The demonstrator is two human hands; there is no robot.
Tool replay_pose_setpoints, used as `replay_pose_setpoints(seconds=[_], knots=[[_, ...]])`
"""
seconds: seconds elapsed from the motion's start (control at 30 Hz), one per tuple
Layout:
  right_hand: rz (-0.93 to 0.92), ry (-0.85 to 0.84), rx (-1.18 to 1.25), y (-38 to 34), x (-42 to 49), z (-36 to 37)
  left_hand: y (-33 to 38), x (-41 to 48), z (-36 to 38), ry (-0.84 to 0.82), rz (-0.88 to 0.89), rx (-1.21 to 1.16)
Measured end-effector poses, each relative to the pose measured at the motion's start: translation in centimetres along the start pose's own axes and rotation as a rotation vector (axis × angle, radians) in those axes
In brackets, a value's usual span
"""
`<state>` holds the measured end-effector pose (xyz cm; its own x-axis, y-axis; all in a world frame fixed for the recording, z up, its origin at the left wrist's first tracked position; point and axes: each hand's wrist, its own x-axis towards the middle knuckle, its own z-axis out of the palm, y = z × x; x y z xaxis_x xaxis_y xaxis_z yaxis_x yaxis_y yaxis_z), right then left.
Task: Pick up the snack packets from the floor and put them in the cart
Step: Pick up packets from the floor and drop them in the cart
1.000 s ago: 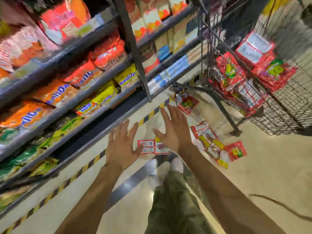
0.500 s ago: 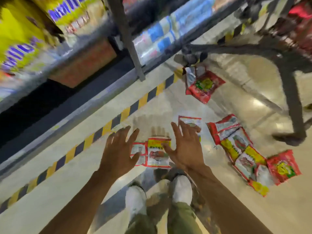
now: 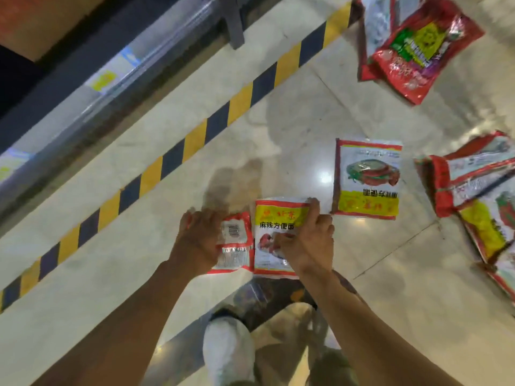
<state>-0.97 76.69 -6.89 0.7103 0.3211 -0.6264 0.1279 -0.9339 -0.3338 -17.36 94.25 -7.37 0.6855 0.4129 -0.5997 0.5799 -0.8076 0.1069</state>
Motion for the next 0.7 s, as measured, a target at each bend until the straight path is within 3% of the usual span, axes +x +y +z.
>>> replay_pose_setpoints(seconds=[0.1, 0.23, 0.4, 0.53, 0.7], knots=[[0.111, 0.000, 0.135, -1.0, 0.7, 0.7, -0.5, 0.5, -0.4, -0.113, -0.029, -0.088], [0.092, -0.022, 0.198, -1.8, 1.6, -0.1, -1.7, -0.3, -2.4, -0.150, -0.193, -0.452], [0.041, -0.138, 0.366, -2.8, 2.5, -2.9, -2.9, -0.7, -5.9, -0.049, -0.337, -0.728], [0.037, -0.138, 0.506, -5.4, 1.6, -7.8, -3.2, -2.3, -10.8, 0.071, -0.388, -0.909], [-0.076, -0.122, 0.824, -11.7, -3.2, -19.2, -1.2, -8.2, -24.5, 0.231, -0.337, -1.266]])
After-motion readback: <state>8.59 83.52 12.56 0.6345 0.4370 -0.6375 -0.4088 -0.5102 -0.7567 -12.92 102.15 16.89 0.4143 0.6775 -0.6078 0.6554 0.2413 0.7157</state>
